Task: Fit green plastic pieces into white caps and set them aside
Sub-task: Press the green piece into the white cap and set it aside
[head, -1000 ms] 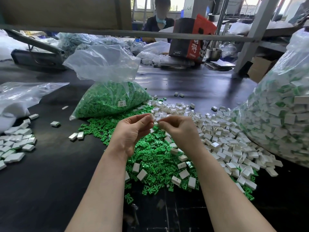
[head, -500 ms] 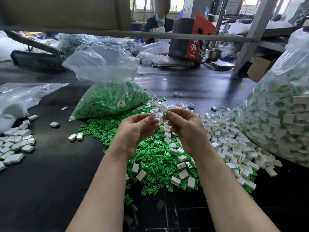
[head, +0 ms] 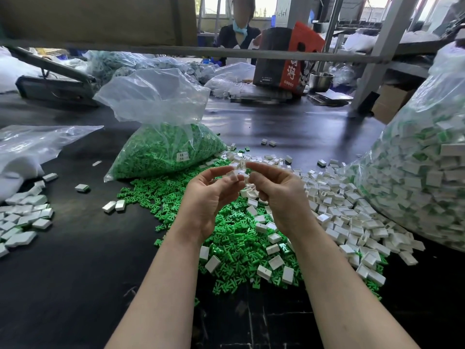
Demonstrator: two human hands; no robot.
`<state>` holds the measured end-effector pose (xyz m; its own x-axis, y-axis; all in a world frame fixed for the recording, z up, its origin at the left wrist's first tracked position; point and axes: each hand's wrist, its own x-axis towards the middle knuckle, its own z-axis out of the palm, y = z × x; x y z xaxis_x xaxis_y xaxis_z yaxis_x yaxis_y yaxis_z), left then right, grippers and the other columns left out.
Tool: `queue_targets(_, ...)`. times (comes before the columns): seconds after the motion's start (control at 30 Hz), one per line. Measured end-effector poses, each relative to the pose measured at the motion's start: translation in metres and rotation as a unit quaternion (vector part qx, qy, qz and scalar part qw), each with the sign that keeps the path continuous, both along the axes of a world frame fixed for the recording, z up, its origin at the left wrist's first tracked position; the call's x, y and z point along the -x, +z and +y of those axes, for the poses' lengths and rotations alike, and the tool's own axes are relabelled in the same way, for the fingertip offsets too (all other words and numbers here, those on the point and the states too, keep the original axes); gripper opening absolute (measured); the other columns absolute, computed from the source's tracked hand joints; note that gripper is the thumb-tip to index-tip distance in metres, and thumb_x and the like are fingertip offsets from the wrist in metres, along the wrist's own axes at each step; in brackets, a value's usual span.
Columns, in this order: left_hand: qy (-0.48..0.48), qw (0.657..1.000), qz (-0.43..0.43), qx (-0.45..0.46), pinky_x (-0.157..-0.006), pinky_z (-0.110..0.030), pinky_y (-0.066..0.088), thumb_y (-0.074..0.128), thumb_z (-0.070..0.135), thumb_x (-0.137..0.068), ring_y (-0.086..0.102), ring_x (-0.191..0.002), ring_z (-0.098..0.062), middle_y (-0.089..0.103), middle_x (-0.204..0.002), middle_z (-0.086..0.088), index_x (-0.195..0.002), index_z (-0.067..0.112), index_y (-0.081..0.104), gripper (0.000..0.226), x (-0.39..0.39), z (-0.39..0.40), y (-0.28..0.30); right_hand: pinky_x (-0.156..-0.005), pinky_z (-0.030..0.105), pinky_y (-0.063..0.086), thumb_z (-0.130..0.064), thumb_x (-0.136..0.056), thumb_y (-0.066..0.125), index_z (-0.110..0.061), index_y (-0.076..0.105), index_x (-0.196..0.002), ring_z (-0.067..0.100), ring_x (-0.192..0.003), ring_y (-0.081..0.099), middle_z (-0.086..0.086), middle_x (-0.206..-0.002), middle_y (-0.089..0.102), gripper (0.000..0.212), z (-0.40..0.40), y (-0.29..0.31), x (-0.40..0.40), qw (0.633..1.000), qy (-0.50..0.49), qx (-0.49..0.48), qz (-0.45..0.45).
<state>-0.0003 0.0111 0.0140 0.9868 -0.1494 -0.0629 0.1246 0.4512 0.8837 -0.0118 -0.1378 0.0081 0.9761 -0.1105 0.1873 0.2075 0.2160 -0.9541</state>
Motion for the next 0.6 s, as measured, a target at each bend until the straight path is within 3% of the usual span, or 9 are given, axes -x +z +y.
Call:
queue_targets(0.17,0.024,0.999,0.019,0.009,-0.073,-0.023,0.049,0.074,0.014,-0.063,0.065,-0.080,-0.011,0.074,-0.081,0.001,-0.088,0.014,0.070,0.026,-0.0009,-0.0019,-0.0003,-0.057,0.011,0.047,-0.002,-0.082,0.074,-0.005,0.075,-0.096,-0.001,-0.062,0.064,-0.003,-0.079,0.075,0.015,0.0006,-0.0009,-0.0002,0.999,-0.030,0.034,-0.012)
queue_targets(0.37,0.020,0.997,0.035,0.072,-0.059,-0.020,0.056,0.070,0.006,-0.069,0.071,-0.068,-0.014,0.074,-0.079,-0.007,-0.095,0.006,0.063,0.027,-0.0010,-0.0033,0.0004,-0.055,0.016,0.046,-0.011,-0.079,0.080,-0.016,0.075,-0.080,0.002,-0.058,0.061,-0.003,-0.069,0.072,0.007,0.0022,-0.0007,0.0016,0.997,-0.061,0.056,0.006)
queue_targets(0.6,0.015,0.998,0.023,0.050,-0.060,-0.020,0.057,0.073,0.010,-0.064,0.073,-0.072,-0.015,0.076,-0.081,-0.009,-0.094,0.004,0.070,0.030,0.0004,-0.0018,0.0007,-0.056,0.016,0.045,-0.012,-0.082,0.078,-0.010,0.073,-0.084,0.001,-0.056,0.060,-0.003,-0.069,0.071,0.005,0.0039,-0.0003,0.0018,0.995,-0.069,0.078,0.010)
